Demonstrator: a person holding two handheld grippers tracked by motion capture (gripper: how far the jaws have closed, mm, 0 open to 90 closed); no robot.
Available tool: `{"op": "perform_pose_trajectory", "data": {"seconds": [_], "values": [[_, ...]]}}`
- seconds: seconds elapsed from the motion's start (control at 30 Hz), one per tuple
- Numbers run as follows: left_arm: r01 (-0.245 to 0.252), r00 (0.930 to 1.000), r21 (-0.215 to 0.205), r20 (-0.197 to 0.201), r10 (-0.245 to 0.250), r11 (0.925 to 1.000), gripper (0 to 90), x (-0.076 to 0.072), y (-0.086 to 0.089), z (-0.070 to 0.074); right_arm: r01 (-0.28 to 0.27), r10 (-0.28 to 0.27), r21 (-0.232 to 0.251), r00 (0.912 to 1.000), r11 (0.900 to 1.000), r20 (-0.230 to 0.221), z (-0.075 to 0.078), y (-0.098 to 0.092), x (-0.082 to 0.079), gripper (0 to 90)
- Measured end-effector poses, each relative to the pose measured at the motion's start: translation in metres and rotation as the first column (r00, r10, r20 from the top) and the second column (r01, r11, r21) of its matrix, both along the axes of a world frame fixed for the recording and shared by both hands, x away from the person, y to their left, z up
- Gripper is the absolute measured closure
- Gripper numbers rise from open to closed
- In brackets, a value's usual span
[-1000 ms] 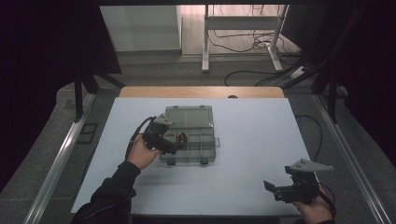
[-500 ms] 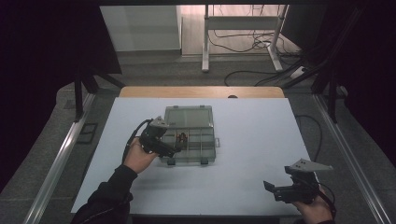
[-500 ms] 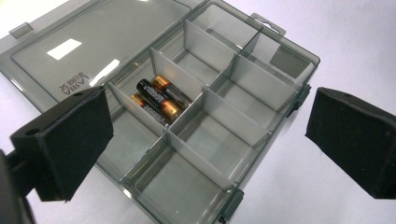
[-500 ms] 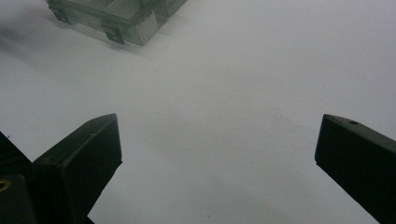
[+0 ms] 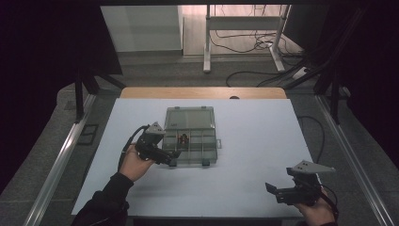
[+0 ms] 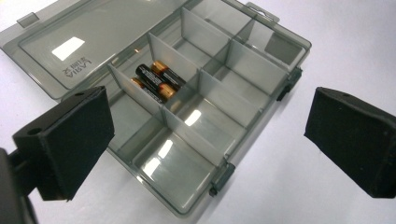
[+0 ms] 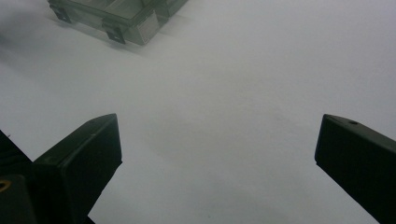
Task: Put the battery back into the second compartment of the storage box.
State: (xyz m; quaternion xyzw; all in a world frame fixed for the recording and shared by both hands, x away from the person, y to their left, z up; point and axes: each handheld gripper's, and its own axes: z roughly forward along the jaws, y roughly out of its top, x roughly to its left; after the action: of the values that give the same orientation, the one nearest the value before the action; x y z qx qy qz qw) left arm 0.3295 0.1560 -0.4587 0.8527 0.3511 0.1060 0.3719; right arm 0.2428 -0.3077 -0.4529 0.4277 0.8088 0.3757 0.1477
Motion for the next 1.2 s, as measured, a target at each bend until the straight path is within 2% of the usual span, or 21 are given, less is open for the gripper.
{"op": "perform_pose_trajectory", "data": {"seconds": [0.5,0.9,1.2], "values": [[0.003,0.9998,-0.039,0.020,-0.002,0.9993,2.3,-0.022,0.009,0.002,0.004,-0.004,0.002,1.0000,1.000,0.003,0.000,0.000,0.000,0.7],[-0.026,0.9992,-0.070,0.030,0.028,0.9972,2.8,-0.036,0.025,0.003,0.004,-0.004,0.003,1.0000,1.000,0.002,0.000,0.000,0.000,0.7],[-0.047,0.9980,-0.075,0.040,0.050,0.9961,2.9,-0.047,0.038,0.002,0.004,-0.004,0.003,1.0000,1.000,0.001,0.000,0.000,0.000,0.8]]}}
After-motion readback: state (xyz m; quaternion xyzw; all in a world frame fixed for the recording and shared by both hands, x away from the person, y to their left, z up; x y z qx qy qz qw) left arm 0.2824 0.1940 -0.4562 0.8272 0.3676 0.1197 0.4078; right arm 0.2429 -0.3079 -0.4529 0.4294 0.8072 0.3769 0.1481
